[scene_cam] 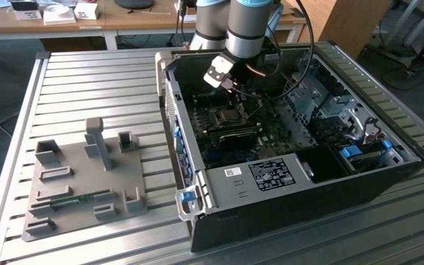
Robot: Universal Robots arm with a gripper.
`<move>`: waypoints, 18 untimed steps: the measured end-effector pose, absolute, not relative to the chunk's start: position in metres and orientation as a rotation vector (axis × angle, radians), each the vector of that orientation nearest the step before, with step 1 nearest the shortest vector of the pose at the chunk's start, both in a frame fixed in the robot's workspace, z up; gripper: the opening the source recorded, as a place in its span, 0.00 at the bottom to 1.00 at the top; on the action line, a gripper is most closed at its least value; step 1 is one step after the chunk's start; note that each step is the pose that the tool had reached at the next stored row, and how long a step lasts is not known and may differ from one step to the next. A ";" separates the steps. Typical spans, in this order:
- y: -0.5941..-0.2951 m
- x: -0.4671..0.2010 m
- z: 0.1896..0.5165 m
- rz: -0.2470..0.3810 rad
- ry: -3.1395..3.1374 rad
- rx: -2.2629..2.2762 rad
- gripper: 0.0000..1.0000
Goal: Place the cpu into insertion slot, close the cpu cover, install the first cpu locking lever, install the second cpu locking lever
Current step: 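Close the cpu cover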
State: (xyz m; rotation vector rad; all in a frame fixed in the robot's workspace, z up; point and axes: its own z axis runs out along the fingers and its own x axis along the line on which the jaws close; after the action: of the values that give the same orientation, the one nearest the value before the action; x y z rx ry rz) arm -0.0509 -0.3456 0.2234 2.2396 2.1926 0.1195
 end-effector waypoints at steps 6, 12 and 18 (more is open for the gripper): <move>-0.346 -0.051 0.226 0.119 2.193 2.240 0.11; -0.346 -0.051 0.231 0.119 2.193 2.240 0.11; -0.346 -0.051 0.234 0.119 2.193 2.240 0.11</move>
State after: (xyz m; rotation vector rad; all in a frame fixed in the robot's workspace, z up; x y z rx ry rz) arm -0.0509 -0.3456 0.2338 2.2396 2.1926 0.1193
